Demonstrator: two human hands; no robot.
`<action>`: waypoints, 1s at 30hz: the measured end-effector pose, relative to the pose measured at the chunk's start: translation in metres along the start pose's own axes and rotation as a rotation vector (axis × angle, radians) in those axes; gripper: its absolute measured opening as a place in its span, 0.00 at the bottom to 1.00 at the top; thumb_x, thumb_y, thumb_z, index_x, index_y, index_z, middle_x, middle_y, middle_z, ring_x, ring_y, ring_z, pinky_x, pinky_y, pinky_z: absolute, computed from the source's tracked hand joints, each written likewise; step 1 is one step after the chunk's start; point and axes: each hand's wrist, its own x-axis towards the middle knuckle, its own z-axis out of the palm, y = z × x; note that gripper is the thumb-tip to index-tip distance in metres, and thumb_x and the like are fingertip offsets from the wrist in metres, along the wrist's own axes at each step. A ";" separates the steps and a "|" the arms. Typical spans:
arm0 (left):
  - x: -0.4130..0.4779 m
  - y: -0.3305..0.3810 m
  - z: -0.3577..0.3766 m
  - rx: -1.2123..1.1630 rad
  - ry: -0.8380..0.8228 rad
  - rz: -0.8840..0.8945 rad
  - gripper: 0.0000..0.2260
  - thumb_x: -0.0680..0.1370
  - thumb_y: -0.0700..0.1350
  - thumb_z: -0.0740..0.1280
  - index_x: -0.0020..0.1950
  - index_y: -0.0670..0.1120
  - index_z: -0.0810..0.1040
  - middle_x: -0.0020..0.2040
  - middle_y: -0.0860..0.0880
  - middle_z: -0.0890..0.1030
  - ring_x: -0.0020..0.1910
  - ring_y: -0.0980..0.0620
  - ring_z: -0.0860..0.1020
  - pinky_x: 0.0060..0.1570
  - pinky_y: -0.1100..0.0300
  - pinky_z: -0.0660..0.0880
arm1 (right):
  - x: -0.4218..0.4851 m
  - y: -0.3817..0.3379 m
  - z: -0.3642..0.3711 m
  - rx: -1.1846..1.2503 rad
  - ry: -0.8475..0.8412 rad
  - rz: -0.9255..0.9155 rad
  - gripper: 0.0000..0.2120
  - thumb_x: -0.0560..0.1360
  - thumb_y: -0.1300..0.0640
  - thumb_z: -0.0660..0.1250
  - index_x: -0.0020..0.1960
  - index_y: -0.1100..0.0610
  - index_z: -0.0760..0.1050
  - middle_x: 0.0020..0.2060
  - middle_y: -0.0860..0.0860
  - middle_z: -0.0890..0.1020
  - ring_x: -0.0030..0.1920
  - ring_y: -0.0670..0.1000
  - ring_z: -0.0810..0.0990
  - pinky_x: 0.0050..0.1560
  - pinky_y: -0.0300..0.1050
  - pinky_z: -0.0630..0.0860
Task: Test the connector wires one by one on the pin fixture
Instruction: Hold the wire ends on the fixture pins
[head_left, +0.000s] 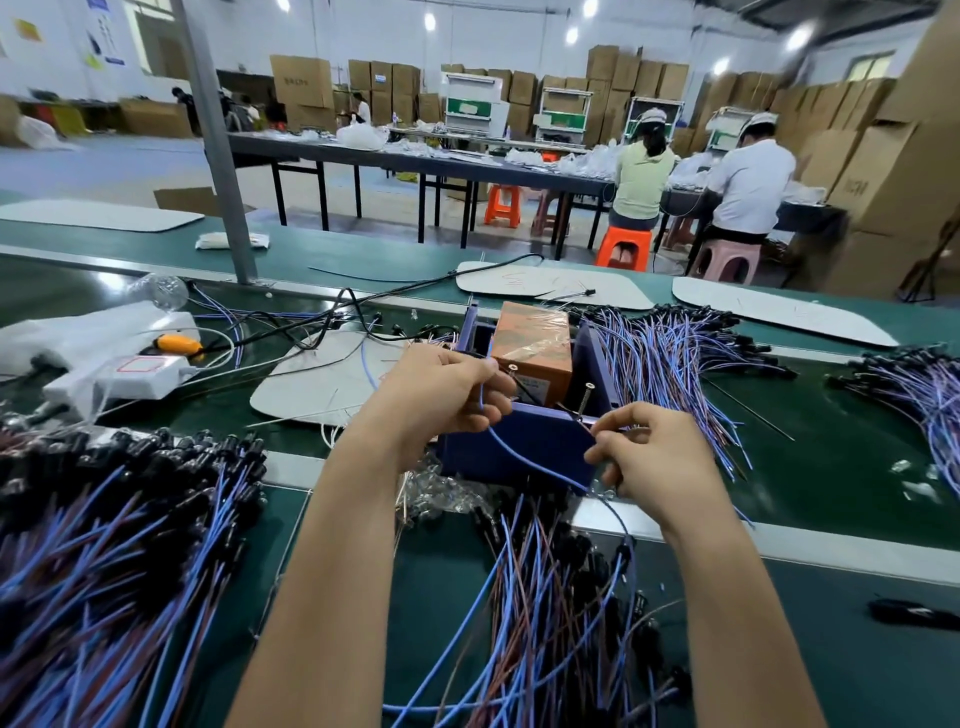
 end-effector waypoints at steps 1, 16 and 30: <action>-0.001 -0.001 0.000 0.056 -0.028 -0.038 0.12 0.80 0.38 0.61 0.44 0.34 0.81 0.34 0.42 0.81 0.25 0.56 0.76 0.26 0.69 0.73 | 0.000 0.000 -0.001 0.000 0.009 -0.005 0.10 0.76 0.68 0.64 0.40 0.56 0.77 0.31 0.53 0.83 0.22 0.45 0.73 0.26 0.39 0.69; 0.004 -0.010 0.007 0.289 -0.064 -0.142 0.10 0.78 0.32 0.58 0.51 0.27 0.77 0.33 0.39 0.76 0.19 0.54 0.73 0.24 0.67 0.74 | 0.004 0.003 -0.003 -0.020 0.060 -0.037 0.12 0.75 0.68 0.63 0.38 0.54 0.77 0.31 0.53 0.83 0.20 0.41 0.72 0.28 0.37 0.68; 0.014 -0.020 0.014 0.317 -0.081 -0.221 0.09 0.78 0.32 0.59 0.45 0.31 0.78 0.24 0.45 0.77 0.20 0.53 0.75 0.24 0.65 0.74 | 0.004 0.007 -0.004 -0.011 0.038 -0.032 0.12 0.74 0.68 0.64 0.37 0.54 0.77 0.29 0.52 0.82 0.21 0.43 0.72 0.25 0.36 0.67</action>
